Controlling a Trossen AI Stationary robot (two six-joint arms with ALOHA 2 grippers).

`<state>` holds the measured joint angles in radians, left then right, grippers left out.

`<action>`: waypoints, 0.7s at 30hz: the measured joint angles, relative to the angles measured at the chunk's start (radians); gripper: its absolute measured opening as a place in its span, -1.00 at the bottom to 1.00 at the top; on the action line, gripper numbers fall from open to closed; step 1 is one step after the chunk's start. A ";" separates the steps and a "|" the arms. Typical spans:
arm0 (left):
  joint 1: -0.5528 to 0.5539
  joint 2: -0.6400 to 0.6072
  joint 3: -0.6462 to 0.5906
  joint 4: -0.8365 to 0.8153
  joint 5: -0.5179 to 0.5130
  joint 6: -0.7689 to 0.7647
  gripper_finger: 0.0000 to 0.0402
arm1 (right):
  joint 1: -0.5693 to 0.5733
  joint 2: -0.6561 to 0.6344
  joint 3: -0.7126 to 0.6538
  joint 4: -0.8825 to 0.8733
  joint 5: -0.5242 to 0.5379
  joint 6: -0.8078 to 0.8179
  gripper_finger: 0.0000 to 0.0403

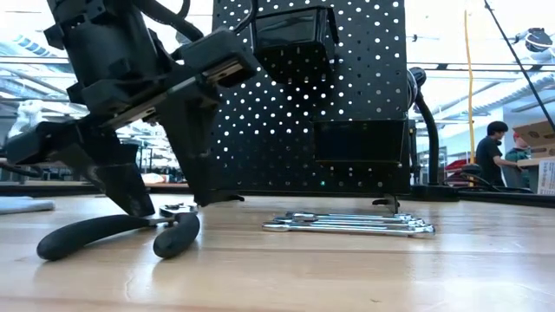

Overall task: Hang tools onto peg board
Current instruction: Hang the black pliers on the black peg board

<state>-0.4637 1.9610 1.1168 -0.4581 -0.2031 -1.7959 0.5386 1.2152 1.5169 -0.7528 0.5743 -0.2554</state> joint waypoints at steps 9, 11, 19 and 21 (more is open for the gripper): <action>0.000 0.002 0.000 -0.042 -0.021 0.095 -0.30 | 0.000 0.000 0.000 0.001 0.000 0.007 -0.50; 0.000 0.002 0.000 -0.045 -0.025 0.104 -0.36 | 0.000 0.000 0.000 0.002 0.000 0.007 -0.50; 0.002 0.002 0.001 -0.047 -0.032 0.208 -0.43 | 0.000 0.000 0.000 0.008 0.000 0.011 -0.50; 0.002 0.002 0.001 -0.044 -0.035 0.216 -0.43 | 0.000 0.000 0.000 0.015 0.000 0.011 -0.50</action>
<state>-0.4622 1.9633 1.1175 -0.5020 -0.2381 -1.5796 0.5385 1.2152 1.5169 -0.7379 0.5747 -0.2446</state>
